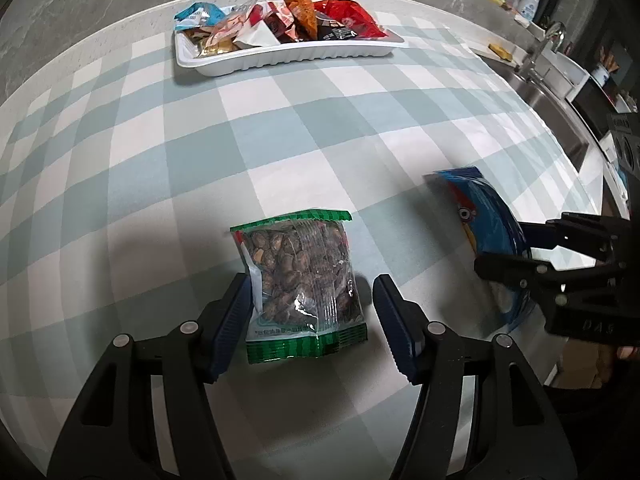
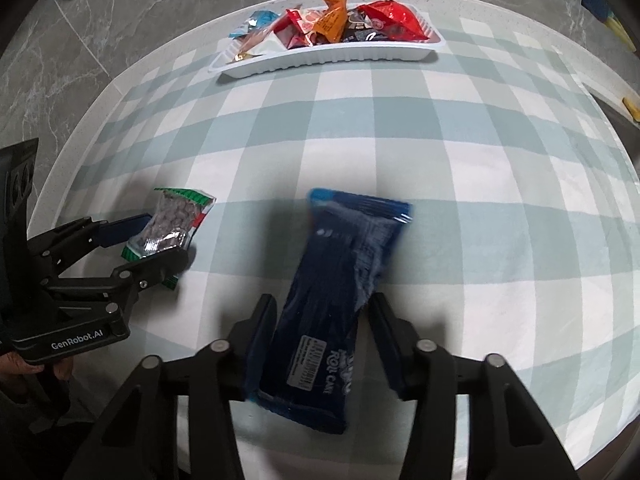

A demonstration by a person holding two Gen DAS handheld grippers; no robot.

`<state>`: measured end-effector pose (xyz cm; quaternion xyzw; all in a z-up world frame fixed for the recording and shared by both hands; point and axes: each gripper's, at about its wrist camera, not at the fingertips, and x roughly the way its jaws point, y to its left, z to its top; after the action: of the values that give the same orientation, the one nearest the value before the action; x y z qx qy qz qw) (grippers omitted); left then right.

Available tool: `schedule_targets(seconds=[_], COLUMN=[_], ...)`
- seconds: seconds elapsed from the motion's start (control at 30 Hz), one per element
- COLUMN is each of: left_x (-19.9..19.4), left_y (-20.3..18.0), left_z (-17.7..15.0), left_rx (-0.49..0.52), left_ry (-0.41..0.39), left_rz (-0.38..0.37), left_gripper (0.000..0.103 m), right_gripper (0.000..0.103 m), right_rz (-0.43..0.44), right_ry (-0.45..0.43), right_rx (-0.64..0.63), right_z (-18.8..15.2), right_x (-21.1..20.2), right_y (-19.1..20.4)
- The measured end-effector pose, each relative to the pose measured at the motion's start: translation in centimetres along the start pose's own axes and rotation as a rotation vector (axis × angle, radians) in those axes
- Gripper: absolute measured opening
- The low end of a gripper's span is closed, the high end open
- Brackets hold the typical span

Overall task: Organize snacks
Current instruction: 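Grasp green-edged nut bag with left tool while right tool grasps blue cake bar, then carry nut bag toward tray with left tool while right tool carries blue cake bar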

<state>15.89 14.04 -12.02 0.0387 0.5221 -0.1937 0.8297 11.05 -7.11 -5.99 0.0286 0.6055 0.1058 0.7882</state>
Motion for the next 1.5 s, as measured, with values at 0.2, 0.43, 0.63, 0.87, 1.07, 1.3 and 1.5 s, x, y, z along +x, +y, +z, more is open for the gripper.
schedule_targets(seconds=[0.2,0.43,0.63,0.87,1.07,1.3,1.5], left_x=[-0.2,-0.5,-0.8,-1.6,-2.3,-2.8,-3.1], left_y=[0.2,1.2,1.6,2.1,2.7,3.8,5.1], left_z=[-0.2,-0.4,-0.3,0.5,1.9,4.3,7.5], left_rx=[0.015,-0.041,-0.063,-0.082,-0.108,-0.133,-0.156], left_ry=[-0.020,-0.039,-0.046,-0.071,-0.097,-0.122,-0.150], left_rz=[0.002,-0.067,-0.091,-0.112,-0.132,-0.141,-0.145], left_gripper=[0.042,0.029,0.029,0.029,0.029,0.029,0.029], right_gripper=[0.034,0.032,0.032,0.032,0.032,0.032,0.032], right_rz=[0.015,0.097,0.140,0.176,0.193,0.202,0.204], right_ry=[-0.010,-0.012,-0.017,-0.034,-0.052,-0.087,-0.119], right_rx=[0.004,0.093,0.141,0.175,0.193,0.205,0.200], right_z=[-0.1,-0.2,-0.2,0.4,1.7,4.6,7.7], right_x=[-0.2,-0.4,-0.9,-1.5,-2.0,-2.7,-3.2], right_y=[-0.6,-1.9,-2.5,-3.0,-3.7,-4.7,-5.3])
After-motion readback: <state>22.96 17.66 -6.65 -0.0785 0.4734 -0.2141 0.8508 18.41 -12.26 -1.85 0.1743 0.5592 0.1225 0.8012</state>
